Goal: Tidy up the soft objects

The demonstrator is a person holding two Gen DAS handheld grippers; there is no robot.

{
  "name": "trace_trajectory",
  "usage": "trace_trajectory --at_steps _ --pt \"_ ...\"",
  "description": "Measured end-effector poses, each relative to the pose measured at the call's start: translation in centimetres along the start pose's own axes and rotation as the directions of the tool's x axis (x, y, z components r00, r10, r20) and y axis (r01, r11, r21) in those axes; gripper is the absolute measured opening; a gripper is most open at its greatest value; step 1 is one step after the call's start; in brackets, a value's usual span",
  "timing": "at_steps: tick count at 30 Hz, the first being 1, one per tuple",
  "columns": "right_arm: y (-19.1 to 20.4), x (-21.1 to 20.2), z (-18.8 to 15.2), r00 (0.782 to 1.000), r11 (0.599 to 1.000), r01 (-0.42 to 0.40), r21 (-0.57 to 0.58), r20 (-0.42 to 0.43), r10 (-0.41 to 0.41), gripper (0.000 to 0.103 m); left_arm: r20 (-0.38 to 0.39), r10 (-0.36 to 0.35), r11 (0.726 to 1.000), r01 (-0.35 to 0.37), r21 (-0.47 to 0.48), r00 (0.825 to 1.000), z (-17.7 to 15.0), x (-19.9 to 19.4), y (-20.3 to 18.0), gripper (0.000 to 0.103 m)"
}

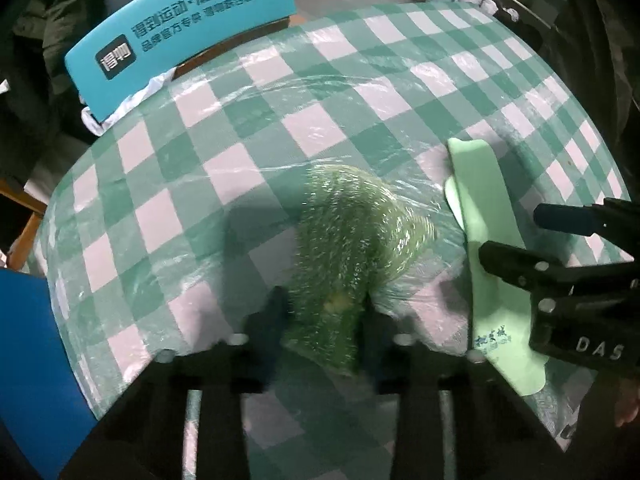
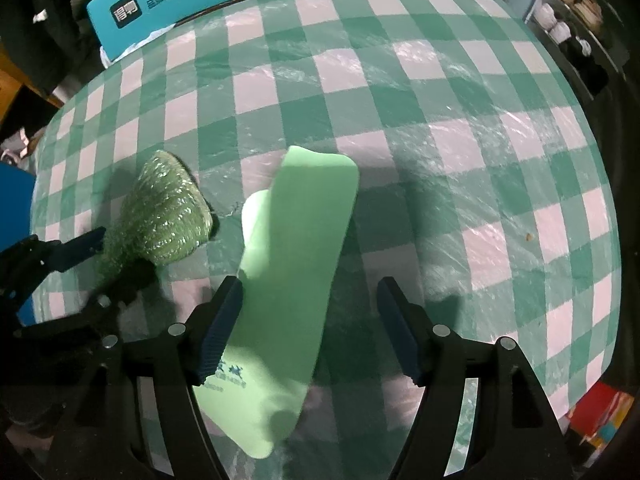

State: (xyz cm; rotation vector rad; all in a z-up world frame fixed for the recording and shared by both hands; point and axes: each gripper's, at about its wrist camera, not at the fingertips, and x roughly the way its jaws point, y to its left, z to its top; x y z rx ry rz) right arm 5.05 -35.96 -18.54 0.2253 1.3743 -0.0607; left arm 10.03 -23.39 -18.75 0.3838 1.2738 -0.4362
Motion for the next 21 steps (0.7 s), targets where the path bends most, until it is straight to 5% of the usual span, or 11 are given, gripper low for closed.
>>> trace_trajectory --at_steps 13,18,21 --pt "3.3 0.7 -0.5 0.995 0.988 0.096 -0.12 0.045 -0.092 0.066 -0.003 -0.02 0.998 0.02 -0.062 1.0 -1.1 -0.7 1.7 0.021" --pt "3.6 0.5 -0.5 0.995 0.988 0.088 -0.129 0.049 -0.082 0.013 0.002 -0.024 0.996 0.024 -0.081 1.0 -1.5 -1.2 2.8 0.021" --pt "3.0 0.3 -0.4 0.998 0.992 0.056 -0.117 0.03 -0.052 0.01 0.012 -0.023 0.995 0.024 -0.092 1.0 -1.8 -1.9 3.3 0.02"
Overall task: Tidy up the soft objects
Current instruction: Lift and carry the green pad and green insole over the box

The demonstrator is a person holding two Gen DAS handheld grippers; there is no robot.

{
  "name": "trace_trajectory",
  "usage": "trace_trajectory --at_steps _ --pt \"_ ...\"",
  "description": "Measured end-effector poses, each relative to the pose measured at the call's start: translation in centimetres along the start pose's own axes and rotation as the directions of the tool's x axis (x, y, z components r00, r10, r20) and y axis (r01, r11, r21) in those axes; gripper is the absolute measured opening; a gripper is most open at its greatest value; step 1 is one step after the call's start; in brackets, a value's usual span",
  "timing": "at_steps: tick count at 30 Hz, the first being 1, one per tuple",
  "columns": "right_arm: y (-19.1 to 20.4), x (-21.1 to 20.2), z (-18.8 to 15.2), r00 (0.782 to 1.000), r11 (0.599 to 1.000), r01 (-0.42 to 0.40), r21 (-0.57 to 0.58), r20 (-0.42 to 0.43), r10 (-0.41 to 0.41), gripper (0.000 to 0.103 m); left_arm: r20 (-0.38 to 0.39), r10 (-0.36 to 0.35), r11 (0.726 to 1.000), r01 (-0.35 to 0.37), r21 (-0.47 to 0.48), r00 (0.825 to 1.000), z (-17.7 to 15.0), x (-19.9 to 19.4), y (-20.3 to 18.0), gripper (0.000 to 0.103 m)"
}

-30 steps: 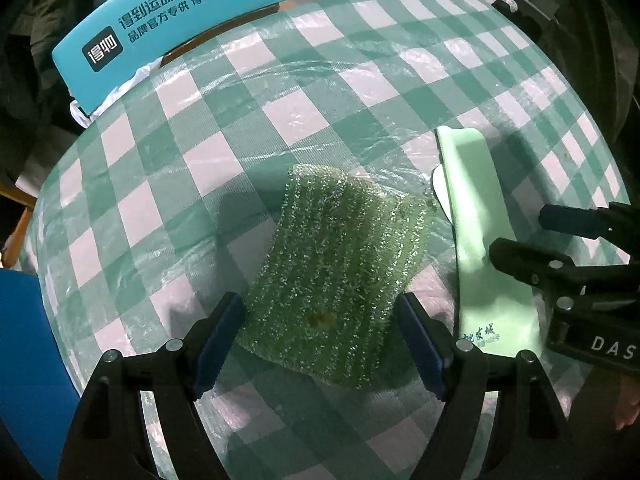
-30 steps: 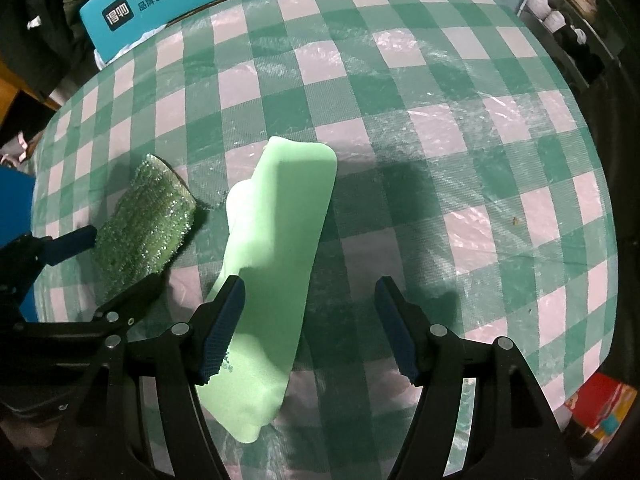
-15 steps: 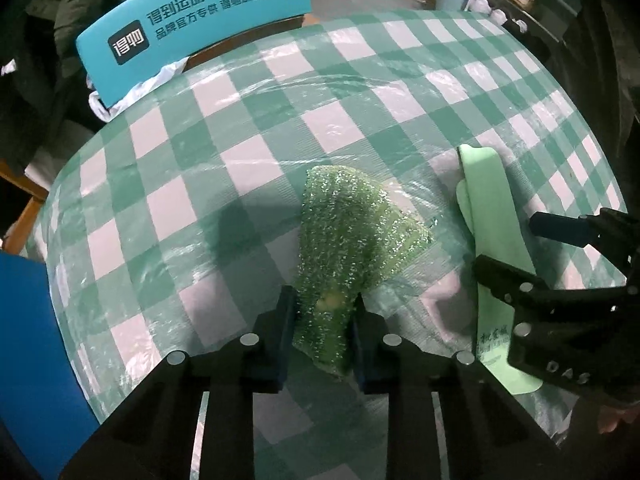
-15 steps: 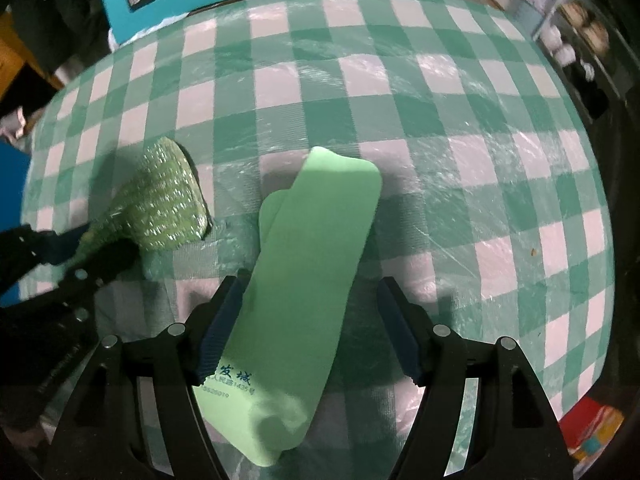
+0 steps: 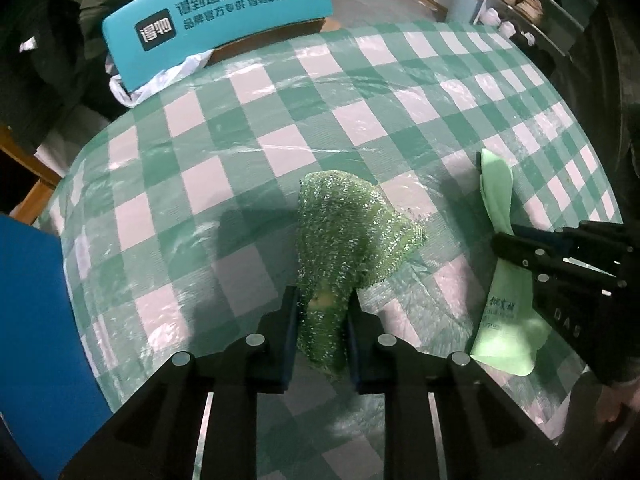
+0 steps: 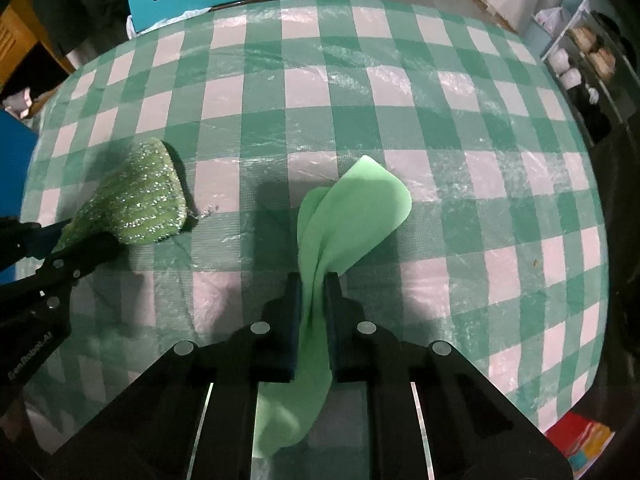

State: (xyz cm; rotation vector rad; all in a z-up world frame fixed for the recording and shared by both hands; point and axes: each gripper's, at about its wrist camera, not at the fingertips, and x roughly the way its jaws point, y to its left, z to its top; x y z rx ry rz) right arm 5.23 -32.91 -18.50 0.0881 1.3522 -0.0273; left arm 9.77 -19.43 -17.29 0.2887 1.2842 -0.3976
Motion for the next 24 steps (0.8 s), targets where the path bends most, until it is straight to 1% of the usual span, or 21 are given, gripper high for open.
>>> trace_trajectory --at_steps 4,10,12,16,24 --pt "-0.4 -0.6 0.1 1.0 1.0 -0.019 0.006 0.004 0.019 0.01 0.016 -0.001 1.0 0.001 -0.015 1.0 -0.2 -1.2 0.6 0.02" --pt "0.3 -3.4 0.1 0.998 0.999 -0.039 -0.005 0.041 0.039 0.01 0.046 0.003 0.999 -0.001 -0.032 0.999 -0.8 -3.5 1.3 0.02" --pt "0.0 -4.5 -0.6 0.998 0.999 -0.046 -0.013 0.051 0.046 0.01 0.058 0.009 1.0 -0.007 -0.031 0.998 -1.2 -4.4 1.4 0.02" --pt "0.9 -6.2 -0.8 0.996 0.998 -0.044 -0.046 0.072 0.048 0.01 0.073 0.023 0.999 -0.02 -0.038 0.997 -1.8 -5.9 1.9 0.02" --pt "3.2 -8.9 -0.4 0.989 0.992 -0.07 -0.107 0.124 0.083 0.01 0.098 0.045 0.997 -0.038 -0.063 0.994 -2.9 -8.8 3.0 0.02"
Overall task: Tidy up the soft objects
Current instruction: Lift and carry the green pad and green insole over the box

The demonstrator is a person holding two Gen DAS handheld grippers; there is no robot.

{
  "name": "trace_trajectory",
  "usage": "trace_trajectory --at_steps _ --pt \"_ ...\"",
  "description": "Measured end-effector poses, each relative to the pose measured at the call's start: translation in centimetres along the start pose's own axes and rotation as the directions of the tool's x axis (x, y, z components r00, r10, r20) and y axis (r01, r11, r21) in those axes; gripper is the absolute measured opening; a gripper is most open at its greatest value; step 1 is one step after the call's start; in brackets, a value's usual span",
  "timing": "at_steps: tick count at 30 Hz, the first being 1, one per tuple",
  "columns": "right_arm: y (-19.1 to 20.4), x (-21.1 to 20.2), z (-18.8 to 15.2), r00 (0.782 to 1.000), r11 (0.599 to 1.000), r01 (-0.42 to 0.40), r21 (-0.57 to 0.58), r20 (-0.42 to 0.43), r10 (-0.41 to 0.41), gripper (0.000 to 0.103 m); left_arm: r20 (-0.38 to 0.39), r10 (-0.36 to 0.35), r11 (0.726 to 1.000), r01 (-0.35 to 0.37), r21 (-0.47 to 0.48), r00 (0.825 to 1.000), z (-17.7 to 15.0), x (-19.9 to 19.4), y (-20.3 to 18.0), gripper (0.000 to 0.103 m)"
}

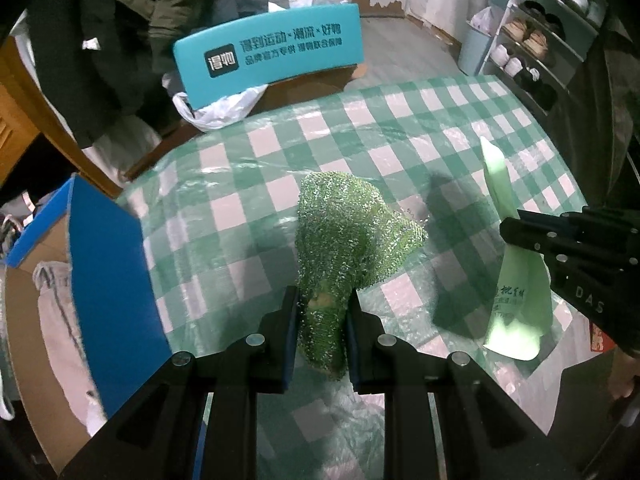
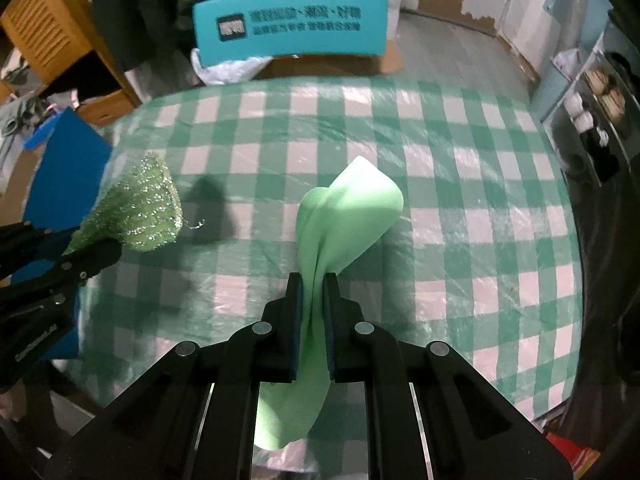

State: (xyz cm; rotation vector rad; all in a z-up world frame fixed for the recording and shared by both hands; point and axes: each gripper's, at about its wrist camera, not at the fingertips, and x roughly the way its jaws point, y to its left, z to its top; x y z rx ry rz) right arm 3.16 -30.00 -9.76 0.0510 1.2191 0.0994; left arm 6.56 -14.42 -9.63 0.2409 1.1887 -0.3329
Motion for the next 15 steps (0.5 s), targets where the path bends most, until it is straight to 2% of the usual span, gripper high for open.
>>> trace_trajectory --at_steps 15 --pt "3.6 -4.2 0.8 0.996 0.996 -0.027 -0.09 0.084 0.034 0.01 0.065 0.006 1.0 -0.006 0.002 0.998 -0.9 -4.8 0.7 0.02"
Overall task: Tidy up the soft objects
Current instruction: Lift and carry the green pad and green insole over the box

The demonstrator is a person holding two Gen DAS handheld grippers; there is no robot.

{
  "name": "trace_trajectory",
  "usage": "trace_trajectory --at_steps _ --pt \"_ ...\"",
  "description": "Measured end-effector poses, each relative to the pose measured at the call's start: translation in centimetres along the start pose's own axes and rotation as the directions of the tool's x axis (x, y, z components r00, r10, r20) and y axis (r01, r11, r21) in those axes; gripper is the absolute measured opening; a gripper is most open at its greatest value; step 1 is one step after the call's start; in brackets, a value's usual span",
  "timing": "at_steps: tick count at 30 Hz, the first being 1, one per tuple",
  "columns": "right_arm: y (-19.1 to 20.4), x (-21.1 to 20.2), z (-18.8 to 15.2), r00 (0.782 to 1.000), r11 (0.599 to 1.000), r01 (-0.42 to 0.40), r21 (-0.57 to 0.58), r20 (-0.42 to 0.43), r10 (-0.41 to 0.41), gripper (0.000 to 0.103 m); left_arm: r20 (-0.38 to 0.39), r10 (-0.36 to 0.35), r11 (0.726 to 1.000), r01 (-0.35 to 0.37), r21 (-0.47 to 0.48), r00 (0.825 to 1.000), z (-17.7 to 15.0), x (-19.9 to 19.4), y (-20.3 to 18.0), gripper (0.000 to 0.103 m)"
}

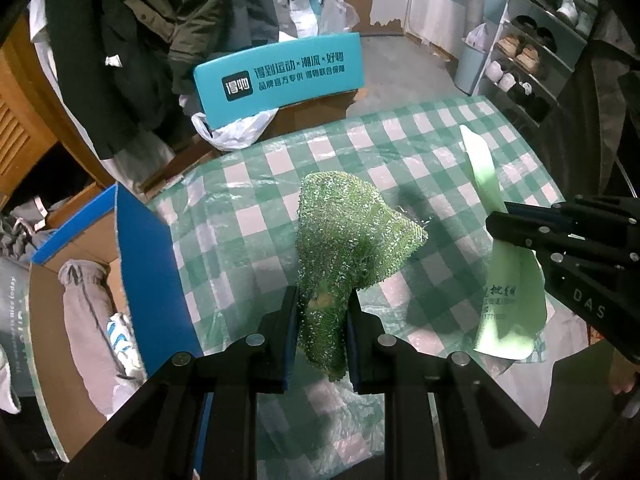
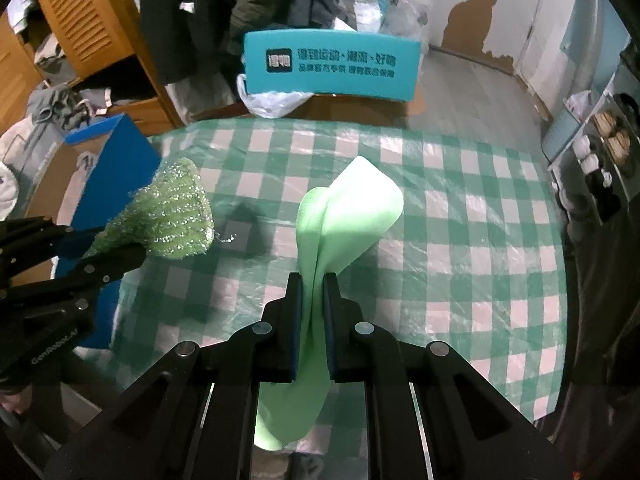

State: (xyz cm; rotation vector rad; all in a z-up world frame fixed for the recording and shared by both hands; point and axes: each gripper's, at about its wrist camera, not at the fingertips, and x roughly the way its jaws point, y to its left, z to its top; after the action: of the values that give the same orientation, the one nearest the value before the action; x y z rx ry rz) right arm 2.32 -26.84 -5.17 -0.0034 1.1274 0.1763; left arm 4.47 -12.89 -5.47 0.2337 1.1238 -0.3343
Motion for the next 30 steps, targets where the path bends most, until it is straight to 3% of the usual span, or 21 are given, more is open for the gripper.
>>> trace_trajectory --at_steps 30 --pt "7.9 -2.0 2.9 0.997 0.992 -0.039 -0.123 0.062 0.047 0.01 0.086 0.046 0.995 -0.038 -0.094 0.995 -3.0 -5.5 6.5 0.02"
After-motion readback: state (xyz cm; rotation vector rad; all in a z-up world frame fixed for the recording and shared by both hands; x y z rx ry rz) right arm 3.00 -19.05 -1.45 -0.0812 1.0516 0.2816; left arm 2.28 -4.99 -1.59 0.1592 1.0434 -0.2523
